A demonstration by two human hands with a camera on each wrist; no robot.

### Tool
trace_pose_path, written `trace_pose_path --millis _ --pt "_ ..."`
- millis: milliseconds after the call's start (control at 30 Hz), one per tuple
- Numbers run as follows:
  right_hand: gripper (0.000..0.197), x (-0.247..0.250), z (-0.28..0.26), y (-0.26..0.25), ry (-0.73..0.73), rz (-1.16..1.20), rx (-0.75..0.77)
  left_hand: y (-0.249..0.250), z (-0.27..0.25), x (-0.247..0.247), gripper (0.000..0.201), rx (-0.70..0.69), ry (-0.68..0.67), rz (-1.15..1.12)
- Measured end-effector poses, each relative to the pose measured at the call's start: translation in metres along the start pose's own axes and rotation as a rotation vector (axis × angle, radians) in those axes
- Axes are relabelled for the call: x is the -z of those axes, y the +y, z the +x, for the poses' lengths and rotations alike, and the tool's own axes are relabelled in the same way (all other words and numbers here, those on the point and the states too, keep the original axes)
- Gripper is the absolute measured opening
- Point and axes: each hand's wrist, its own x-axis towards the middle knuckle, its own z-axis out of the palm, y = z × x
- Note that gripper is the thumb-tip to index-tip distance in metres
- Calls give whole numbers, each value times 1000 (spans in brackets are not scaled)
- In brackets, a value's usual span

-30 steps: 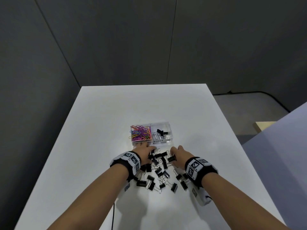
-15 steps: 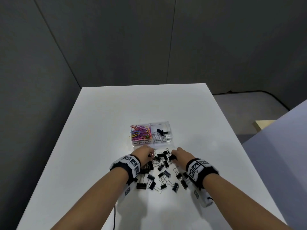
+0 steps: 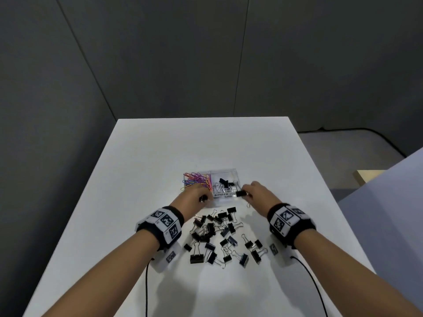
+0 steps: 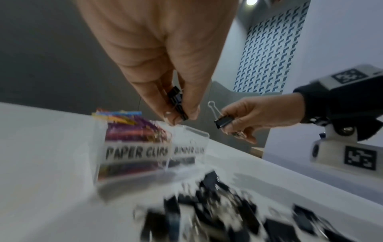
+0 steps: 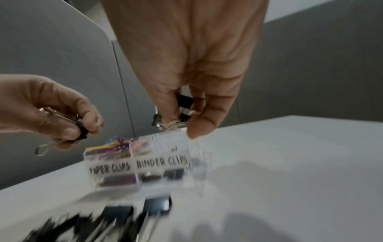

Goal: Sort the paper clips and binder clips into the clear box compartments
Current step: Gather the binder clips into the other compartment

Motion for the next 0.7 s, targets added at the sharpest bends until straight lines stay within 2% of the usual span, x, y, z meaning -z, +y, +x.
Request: trace_pose_path --millis 100,233,300,367,433,567,700 --pt "24 18 24 -17 73 -116 -23 6 19 16 18 31 76 -3" --pt "21 21 46 -36 52 -230 -70 15 47 25 20 86 104 17" --pt "23 18 52 -42 41 -181 -82 19 58 22 21 112 93 17" --pt "33 17 55 -45 44 -42 -88 21 69 18 26 128 62 13" --pt "42 18 54 -43 59 79 -90 21 76 14 33 135 9 9" --pt "34 21 37 -26 83 72 -91 20 78 10 42 112 -86 31" --pt "28 12 4 -3 25 -31 -69 23 57 9 27 -3 -21 111"
